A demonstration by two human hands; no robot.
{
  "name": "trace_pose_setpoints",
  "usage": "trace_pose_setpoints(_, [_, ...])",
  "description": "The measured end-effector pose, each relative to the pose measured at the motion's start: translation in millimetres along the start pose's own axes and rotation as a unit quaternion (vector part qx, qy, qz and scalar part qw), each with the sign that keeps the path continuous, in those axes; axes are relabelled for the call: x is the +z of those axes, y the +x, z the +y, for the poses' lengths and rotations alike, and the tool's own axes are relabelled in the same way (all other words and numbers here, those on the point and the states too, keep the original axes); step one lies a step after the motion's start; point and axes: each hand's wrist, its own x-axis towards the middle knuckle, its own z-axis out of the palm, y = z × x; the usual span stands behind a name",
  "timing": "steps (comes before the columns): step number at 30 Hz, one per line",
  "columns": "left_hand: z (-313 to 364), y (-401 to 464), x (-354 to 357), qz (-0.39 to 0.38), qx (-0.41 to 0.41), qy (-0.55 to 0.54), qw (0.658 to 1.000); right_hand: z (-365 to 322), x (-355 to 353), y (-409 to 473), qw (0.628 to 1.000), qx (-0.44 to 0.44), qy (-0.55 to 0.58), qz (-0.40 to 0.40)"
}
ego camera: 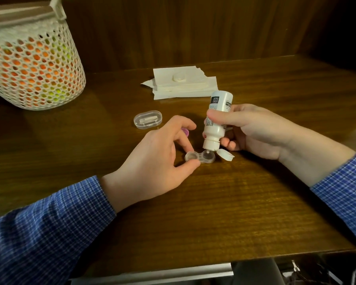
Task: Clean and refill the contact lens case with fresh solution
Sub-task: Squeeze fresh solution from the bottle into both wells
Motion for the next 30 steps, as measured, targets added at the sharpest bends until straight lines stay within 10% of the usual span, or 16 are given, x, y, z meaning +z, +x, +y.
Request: trace_pose_setpoints(30, [-3.2,-0.2,1.5,0.002,0.009,-0.014,1.0,0.9,0.5,-1.0,1.0,0.001,0.005,0.007])
